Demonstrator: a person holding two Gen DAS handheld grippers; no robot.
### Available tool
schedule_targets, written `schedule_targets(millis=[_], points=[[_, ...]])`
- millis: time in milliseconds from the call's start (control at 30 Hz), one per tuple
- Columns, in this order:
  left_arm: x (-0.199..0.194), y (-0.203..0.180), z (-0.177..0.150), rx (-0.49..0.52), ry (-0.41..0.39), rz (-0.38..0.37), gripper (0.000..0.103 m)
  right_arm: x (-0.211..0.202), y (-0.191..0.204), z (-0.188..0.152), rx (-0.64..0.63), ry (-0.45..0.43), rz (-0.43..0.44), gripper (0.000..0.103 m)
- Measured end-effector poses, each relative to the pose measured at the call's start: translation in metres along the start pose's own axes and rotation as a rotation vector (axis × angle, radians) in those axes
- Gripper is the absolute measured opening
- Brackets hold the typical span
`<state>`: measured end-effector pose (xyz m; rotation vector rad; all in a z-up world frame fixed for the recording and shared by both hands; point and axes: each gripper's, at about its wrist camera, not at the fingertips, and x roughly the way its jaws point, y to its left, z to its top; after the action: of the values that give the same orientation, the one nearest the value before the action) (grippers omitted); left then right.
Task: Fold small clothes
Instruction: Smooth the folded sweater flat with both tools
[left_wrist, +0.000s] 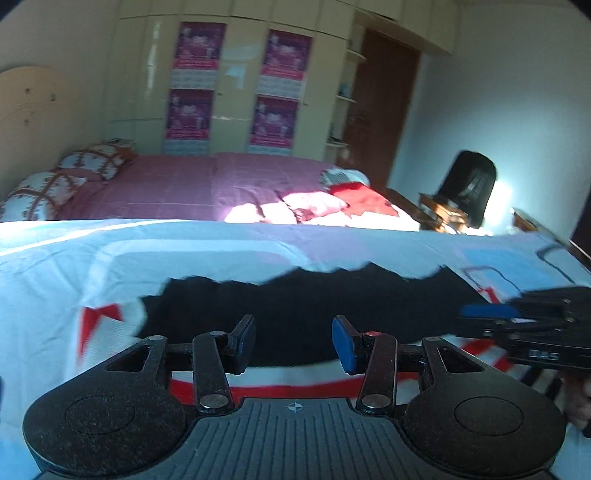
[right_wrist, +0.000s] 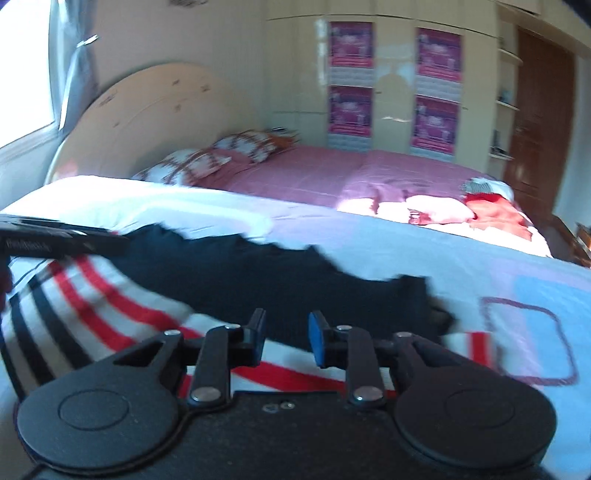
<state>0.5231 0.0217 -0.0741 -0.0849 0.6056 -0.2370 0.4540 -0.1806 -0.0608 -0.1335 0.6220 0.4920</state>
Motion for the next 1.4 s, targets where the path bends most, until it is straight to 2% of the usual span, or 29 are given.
schedule_targets(millis=[67, 167, 200, 233, 300, 367, 400, 433, 500, 533, 567, 600, 633, 733, 800, 900, 1000, 1100, 1133, 1233, 1400], points=[[0.007, -0.024, -0.005, 0.066, 0.014, -0.013, 0.045, 0.012, 0.018, 0.002, -0.036, 0.003, 0.015, 0.031], [0.026, -0.030, -0.009, 0.087, 0.083, -0.004, 0.045, 0.030, 0.027, 0.001, -0.061, 0.037, 0.009, 0.031], [0.031, -0.026, -0.010, 0.083, 0.097, -0.003, 0.047, 0.032, 0.027, -0.001, -0.074, 0.038, -0.002, 0.031], [0.029, -0.021, -0.010, 0.064, 0.090, -0.009, 0.055, 0.031, 0.025, -0.003, -0.078, 0.037, -0.010, 0.031], [0.021, -0.007, -0.010, 0.051, 0.080, 0.045, 0.055, 0.025, 0.013, -0.006, -0.066, 0.029, -0.051, 0.036], [0.013, 0.014, -0.015, 0.078, 0.079, 0.151, 0.055, 0.016, -0.009, -0.013, -0.042, 0.027, -0.112, 0.037], [0.008, 0.031, -0.020, 0.069, 0.071, 0.169, 0.055, 0.013, -0.021, -0.017, -0.032, 0.039, -0.161, 0.037], [-0.001, 0.047, -0.024, 0.041, 0.053, 0.150, 0.055, 0.009, -0.040, -0.024, -0.004, 0.049, -0.194, 0.036], [-0.013, 0.066, -0.026, 0.037, 0.050, 0.198, 0.054, -0.002, -0.073, -0.035, 0.067, 0.049, -0.220, 0.032], [-0.016, 0.073, -0.026, 0.040, 0.050, 0.238, 0.054, -0.007, -0.081, -0.038, 0.071, 0.044, -0.232, 0.035], [-0.019, 0.076, -0.025, 0.033, 0.049, 0.265, 0.054, -0.008, -0.087, -0.042, 0.074, 0.051, -0.275, 0.037], [-0.018, 0.079, -0.026, 0.022, 0.064, 0.302, 0.062, -0.010, -0.091, -0.043, 0.092, 0.046, -0.261, 0.036], [-0.018, 0.083, -0.027, -0.001, 0.066, 0.297, 0.067, -0.009, -0.092, -0.043, 0.108, 0.049, -0.254, 0.036], [-0.029, 0.085, -0.025, -0.058, 0.058, 0.318, 0.068, -0.016, -0.079, -0.034, 0.118, 0.037, -0.283, 0.035], [-0.050, 0.070, -0.024, -0.049, -0.005, 0.282, 0.068, -0.037, -0.062, -0.028, 0.139, -0.036, -0.234, 0.036], [-0.068, 0.032, -0.029, 0.003, -0.036, 0.180, 0.068, -0.047, -0.022, -0.025, 0.094, -0.043, -0.101, 0.036], [-0.067, -0.005, -0.035, 0.035, -0.016, 0.104, 0.068, -0.040, 0.028, -0.026, 0.030, -0.015, 0.017, 0.037], [-0.056, -0.027, -0.044, 0.076, 0.047, 0.089, 0.068, -0.031, 0.064, -0.030, -0.043, 0.021, 0.059, 0.041], [-0.052, -0.030, -0.050, 0.080, 0.082, 0.086, 0.068, -0.027, 0.070, -0.033, -0.057, 0.043, 0.052, 0.041], [-0.060, -0.023, -0.061, 0.068, 0.068, 0.087, 0.068, -0.025, 0.076, -0.043, -0.104, 0.056, 0.008, 0.041], [-0.082, 0.024, -0.068, 0.002, 0.058, 0.157, 0.073, -0.046, 0.025, -0.058, -0.013, 0.077, -0.149, 0.040]])
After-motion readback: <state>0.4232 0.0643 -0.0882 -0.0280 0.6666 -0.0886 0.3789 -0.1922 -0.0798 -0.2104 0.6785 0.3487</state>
